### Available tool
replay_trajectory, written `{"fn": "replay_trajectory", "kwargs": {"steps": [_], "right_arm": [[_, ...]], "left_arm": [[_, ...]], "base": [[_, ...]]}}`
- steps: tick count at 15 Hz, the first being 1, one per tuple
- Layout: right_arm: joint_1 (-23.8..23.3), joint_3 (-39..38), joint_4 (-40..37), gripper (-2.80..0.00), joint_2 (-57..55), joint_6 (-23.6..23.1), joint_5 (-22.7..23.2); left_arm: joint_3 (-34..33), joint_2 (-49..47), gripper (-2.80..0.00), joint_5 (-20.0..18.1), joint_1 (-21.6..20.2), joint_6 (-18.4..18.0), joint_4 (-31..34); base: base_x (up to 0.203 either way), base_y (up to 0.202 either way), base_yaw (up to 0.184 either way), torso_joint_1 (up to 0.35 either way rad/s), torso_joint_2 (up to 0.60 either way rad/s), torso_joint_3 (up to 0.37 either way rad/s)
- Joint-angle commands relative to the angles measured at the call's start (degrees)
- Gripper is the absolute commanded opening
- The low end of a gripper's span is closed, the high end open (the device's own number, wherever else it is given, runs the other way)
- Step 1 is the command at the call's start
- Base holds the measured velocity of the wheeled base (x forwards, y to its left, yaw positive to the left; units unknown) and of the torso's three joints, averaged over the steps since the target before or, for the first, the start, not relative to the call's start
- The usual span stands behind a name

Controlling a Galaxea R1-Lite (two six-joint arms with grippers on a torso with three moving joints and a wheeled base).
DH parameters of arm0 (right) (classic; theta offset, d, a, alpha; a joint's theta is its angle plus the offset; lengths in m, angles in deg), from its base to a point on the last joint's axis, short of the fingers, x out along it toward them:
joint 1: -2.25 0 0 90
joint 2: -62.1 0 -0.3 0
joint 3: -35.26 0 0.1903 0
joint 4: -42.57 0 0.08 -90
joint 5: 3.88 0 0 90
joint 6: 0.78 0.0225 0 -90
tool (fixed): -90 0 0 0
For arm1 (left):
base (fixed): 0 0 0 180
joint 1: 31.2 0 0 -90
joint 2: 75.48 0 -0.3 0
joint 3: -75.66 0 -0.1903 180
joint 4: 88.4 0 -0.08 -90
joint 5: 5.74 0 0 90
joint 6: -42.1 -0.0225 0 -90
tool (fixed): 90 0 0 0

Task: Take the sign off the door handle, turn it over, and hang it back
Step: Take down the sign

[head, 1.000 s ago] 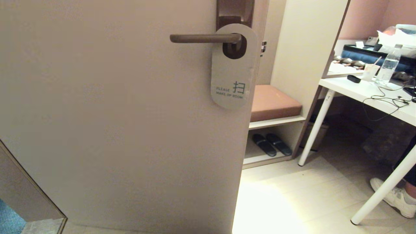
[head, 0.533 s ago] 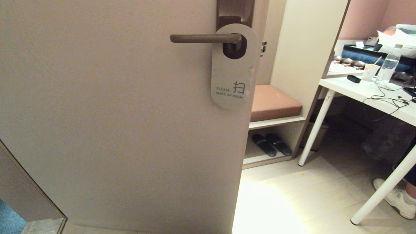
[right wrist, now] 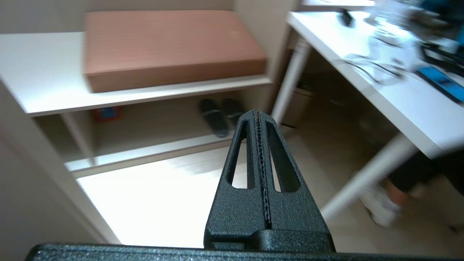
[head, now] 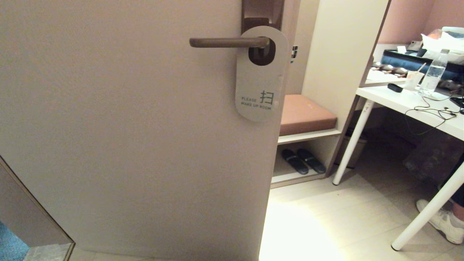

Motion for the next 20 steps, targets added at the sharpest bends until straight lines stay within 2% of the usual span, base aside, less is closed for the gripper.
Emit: {"fn": "replay_trajectory", "kwargs": {"steps": [1,2,5,6,9,10,12,13,16,20], "right_arm": [[-0.03,5.36,-1.08,-2.8,-7.8,-0.07,2.61],[-0.08,8.21,-1.61,-2.8,-10.11,-0.11,7.14],[-0.37,13.58,-2.02,-2.8,-15.19,-0.87,26.39],[-0.9,14.47,-2.04,-2.8,-16.47,-2.54,33.4],[-3.0,15.02,-1.89,-2.8,-20.02,-14.44,55.0],[-3.16,14.89,-1.85,-2.8,-21.1,-17.4,60.03],[-2.29,14.18,-2.01,-2.8,-22.5,-19.15,68.64],[-0.64,13.41,-2.04,-2.8,-23.09,-19.33,70.67],[5.65,11.93,-1.77,-2.8,-24.8,-19.31,71.26],[11.13,16.2,-1.49,-2.8,-27.96,-17.38,70.97]], "left_arm": [[-0.01,0.02,-2.8,0.02,0.0,0.06,-0.02],[-0.01,0.02,-2.8,0.02,0.0,0.01,-0.02],[-0.01,0.02,-2.8,0.02,0.0,-0.03,-0.02],[-0.01,0.02,-2.8,0.02,0.0,0.06,-0.02],[-0.01,0.02,-2.8,0.02,0.0,0.06,-0.02],[-0.01,0.02,-2.8,0.02,0.0,0.06,-0.02],[-0.01,0.02,-2.8,0.02,0.0,0.06,-0.02],[-0.01,0.02,-2.8,0.02,0.0,0.06,-0.02],[-0.01,0.02,-2.8,0.02,0.0,0.06,-0.02],[-0.01,0.02,-2.8,0.02,0.0,0.06,-0.02]], "base": [[0.0,0.0,0.0,0.0,0.0,0.0],[0.0,0.0,0.0,0.0,0.0,0.0],[0.0,0.0,0.0,0.0,0.0,0.0],[0.0,0.0,0.0,0.0,0.0,0.0],[0.0,0.0,0.0,0.0,0.0,0.0],[0.0,0.0,0.0,0.0,0.0,0.0],[0.0,0.0,0.0,0.0,0.0,0.0],[0.0,0.0,0.0,0.0,0.0,0.0],[0.0,0.0,0.0,0.0,0.0,0.0],[0.0,0.0,0.0,0.0,0.0,0.0]]}}
